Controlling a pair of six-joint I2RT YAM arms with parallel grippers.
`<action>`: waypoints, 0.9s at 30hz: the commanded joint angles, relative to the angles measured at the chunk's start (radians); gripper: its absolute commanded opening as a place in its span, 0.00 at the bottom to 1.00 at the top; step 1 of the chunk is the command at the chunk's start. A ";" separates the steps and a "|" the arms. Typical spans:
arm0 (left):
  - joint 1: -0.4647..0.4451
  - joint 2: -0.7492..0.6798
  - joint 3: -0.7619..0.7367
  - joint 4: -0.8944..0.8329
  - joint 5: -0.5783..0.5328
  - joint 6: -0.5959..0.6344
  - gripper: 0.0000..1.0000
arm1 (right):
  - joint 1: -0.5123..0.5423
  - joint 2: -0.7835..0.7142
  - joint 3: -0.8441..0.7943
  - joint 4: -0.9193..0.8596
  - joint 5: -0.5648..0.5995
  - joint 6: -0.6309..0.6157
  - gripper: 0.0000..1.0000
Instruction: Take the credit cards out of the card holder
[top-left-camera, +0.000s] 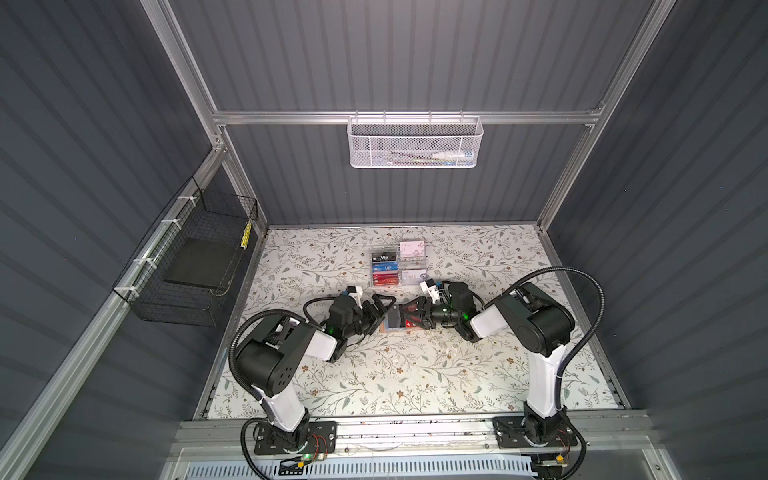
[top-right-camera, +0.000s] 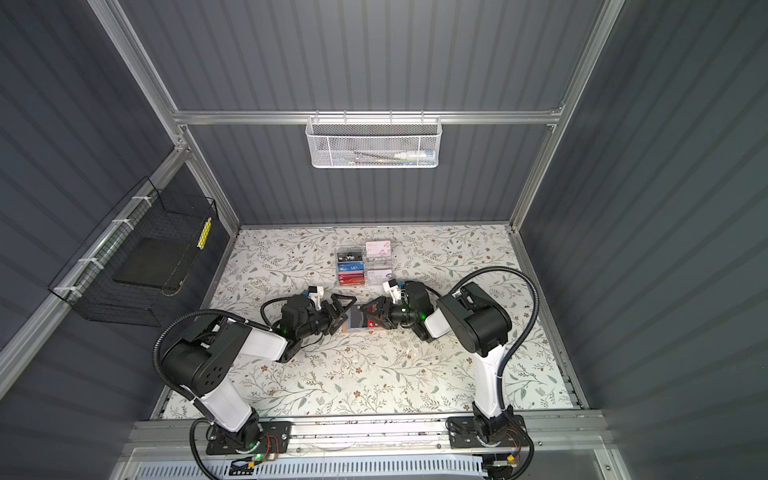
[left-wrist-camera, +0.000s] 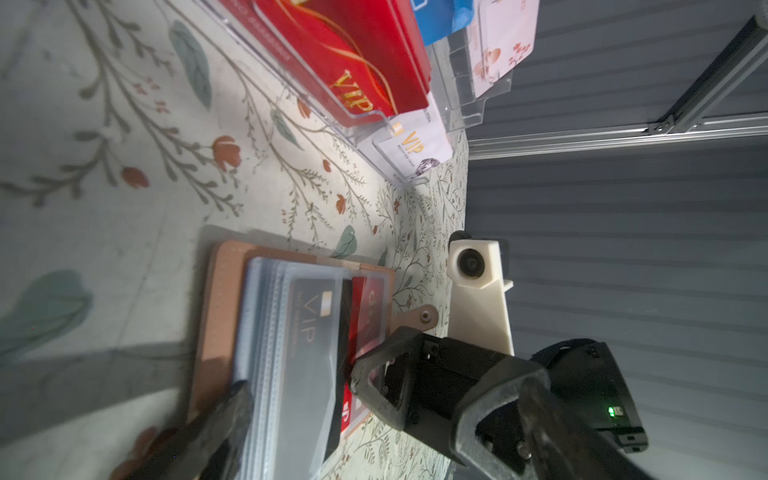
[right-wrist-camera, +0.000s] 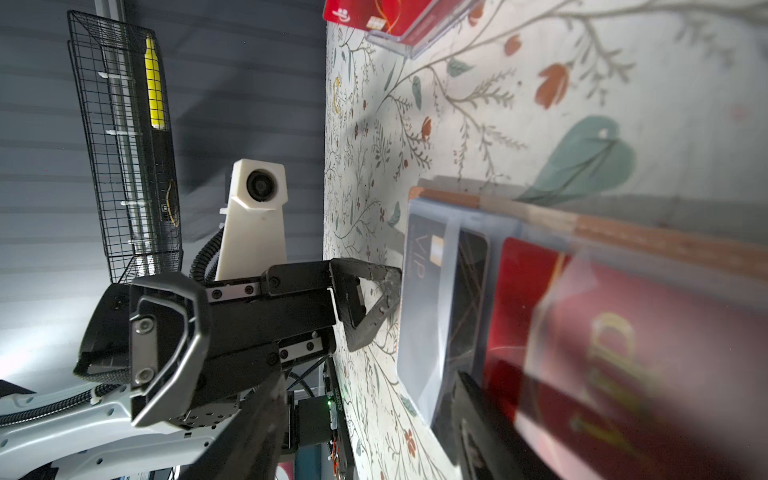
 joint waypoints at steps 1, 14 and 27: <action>0.006 -0.012 0.019 -0.064 -0.002 0.042 1.00 | 0.005 -0.004 0.019 -0.039 0.012 -0.033 0.64; 0.006 0.048 0.026 -0.023 0.015 0.033 1.00 | 0.009 -0.007 0.029 -0.069 0.011 -0.050 0.64; 0.007 0.136 -0.006 0.112 0.027 -0.027 1.00 | 0.020 0.019 0.024 0.069 -0.016 0.011 0.64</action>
